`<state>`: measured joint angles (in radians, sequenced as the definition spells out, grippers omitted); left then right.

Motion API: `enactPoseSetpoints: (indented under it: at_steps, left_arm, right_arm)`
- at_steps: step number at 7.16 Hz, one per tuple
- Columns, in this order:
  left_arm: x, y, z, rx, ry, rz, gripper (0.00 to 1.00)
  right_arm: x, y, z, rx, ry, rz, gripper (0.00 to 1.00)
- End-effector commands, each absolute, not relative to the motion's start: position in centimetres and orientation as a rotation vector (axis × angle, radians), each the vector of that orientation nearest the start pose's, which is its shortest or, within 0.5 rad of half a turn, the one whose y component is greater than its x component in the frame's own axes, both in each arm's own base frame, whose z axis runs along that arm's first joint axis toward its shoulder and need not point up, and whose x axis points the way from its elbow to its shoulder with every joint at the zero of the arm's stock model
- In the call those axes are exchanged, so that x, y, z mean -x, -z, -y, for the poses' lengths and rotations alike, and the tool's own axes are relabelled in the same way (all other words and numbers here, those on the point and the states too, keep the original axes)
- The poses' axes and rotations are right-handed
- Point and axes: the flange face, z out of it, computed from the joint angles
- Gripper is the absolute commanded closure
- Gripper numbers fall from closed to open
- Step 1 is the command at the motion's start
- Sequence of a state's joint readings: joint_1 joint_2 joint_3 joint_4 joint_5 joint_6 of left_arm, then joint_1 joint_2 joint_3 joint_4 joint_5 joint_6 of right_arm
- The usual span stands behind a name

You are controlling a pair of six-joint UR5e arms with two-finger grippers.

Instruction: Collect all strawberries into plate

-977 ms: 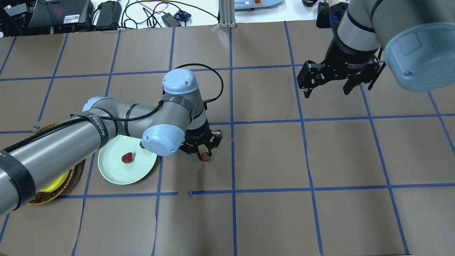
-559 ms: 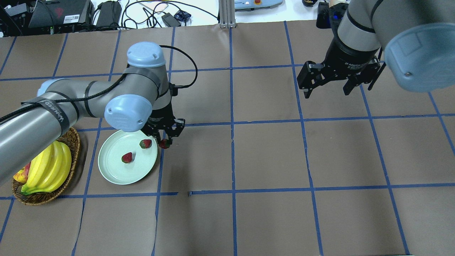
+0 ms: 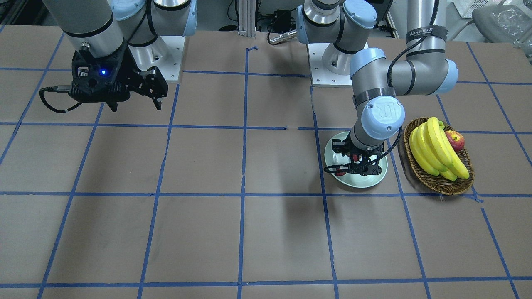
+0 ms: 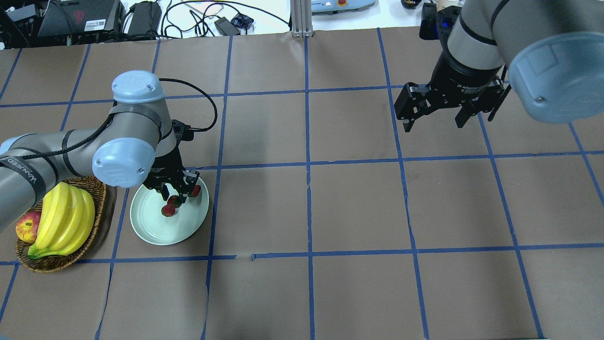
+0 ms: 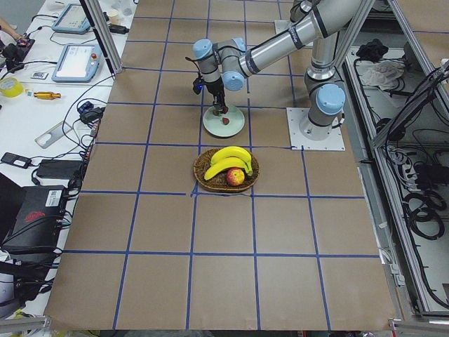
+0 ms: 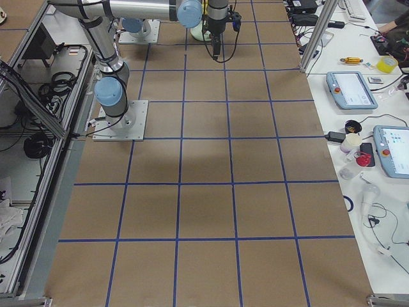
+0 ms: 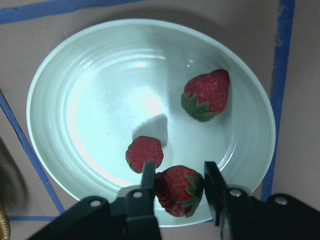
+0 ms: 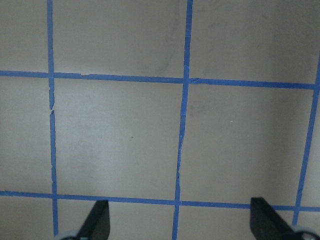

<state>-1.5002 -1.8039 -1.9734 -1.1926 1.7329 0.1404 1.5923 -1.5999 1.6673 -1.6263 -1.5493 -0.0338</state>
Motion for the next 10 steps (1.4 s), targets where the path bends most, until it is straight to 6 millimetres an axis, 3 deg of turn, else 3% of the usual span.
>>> enactPoseSetpoints:
  at_steps: [1,2,4,5,6,7,10]
  left_arm:
    - [9.3,-24.2,49.3,-0.105,-0.332,-2.982,0.0]
    - [10.9,-28.2,50.0,-0.134,-0.226,-3.0,0.0]
    - [16.3,-39.4,50.9,-0.105,-0.177,-3.03,0.0]
    - [19.0,-44.5,50.1,-0.156,-0.084,-3.034,0.0]
    - [20.9,-48.0,48.7,-0.184,0.018,-3.037,0.0]
    - [21.0,-50.4,47.6,-0.208,0.101,-3.041,0.0]
    - [18.2,-51.1,48.6,-0.223,0.216,-3.086,0.0]
  right_arm:
    - [-14.6,-46.0,47.5,0.086,-0.017,-3.117,0.0]
    - [-14.6,-46.0,47.5,0.086,-0.017,-3.117,0.0]
    - [-14.6,-46.0,47.5,0.084,-0.014,-3.116,0.0]
    - [-14.6,-46.0,47.5,0.086,-0.014,-3.116,0.0]
    - [-14.6,-46.0,47.5,0.086,-0.014,-3.116,0.0]
    - [-14.6,-46.0,47.5,0.086,-0.014,-3.116,0.0]
    - [-14.5,-46.0,47.5,0.084,-0.014,-3.117,0.0]
